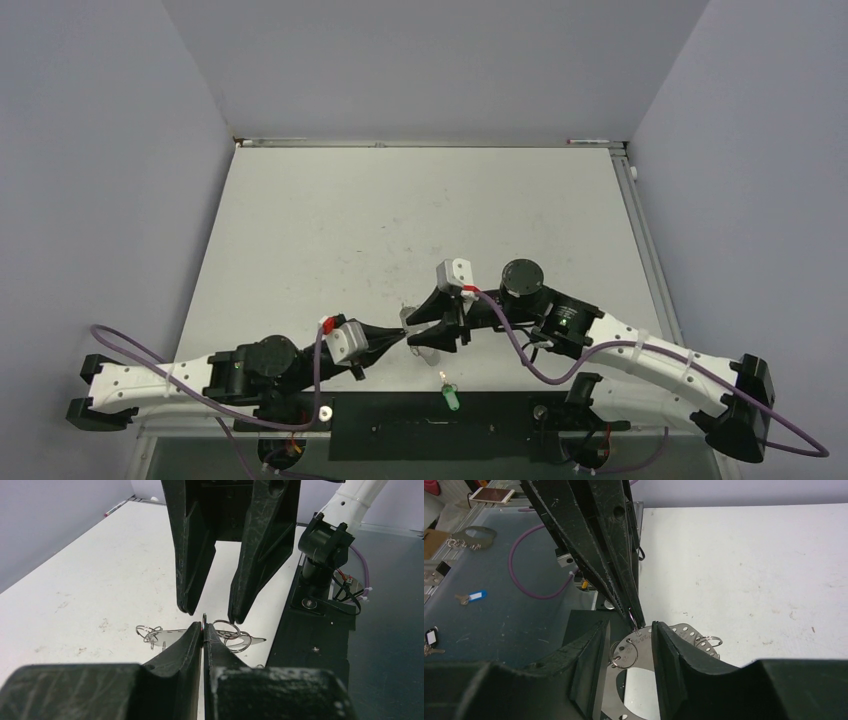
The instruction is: Put the keys on the keyring
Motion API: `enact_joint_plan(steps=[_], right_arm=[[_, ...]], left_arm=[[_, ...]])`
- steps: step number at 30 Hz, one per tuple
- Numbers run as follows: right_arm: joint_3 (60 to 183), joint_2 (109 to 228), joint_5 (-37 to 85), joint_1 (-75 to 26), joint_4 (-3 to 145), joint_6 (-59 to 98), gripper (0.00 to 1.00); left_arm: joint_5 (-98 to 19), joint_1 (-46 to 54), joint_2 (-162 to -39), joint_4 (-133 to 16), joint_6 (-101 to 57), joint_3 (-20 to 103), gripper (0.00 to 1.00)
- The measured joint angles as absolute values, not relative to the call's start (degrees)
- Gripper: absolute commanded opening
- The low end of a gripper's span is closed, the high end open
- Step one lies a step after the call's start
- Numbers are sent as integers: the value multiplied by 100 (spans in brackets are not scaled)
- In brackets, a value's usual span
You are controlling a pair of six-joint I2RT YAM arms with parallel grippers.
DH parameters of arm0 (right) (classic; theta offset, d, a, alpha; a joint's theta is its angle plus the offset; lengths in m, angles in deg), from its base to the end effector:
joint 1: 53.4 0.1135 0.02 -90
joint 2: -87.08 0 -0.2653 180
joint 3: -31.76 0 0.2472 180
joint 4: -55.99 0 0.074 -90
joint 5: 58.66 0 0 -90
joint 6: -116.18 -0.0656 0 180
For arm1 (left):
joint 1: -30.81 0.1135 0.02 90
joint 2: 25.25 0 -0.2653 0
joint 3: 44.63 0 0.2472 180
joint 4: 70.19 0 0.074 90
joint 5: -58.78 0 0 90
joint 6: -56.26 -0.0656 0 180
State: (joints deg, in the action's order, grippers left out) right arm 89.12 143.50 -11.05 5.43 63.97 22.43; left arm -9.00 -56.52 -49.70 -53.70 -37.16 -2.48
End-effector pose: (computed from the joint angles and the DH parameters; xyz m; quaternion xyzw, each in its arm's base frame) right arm 0.0874 0.2299 0.3236 -0.5353 0.5086 0.5522 0.3871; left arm 0.0317 -0.1474 0.3013 0.3919 0.5802 -0.3685 0.6115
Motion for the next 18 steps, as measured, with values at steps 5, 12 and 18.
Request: enact_joint_plan(steps=[5,12,18], right_arm=[[9047,14077,-1059,464,6587,2289,37],[9084,13862,-1100,464,6753,2405,35],[9176,13731,-1177,464,6941,2433,33]], left_arm=[[-957,-5652,-4954,-5652,-3747,-299,0],[-1294,-5652,-4821,-6566,-3878,-882,0],[-1729,-5652,-4520,-7303,-4018,-1328,0]])
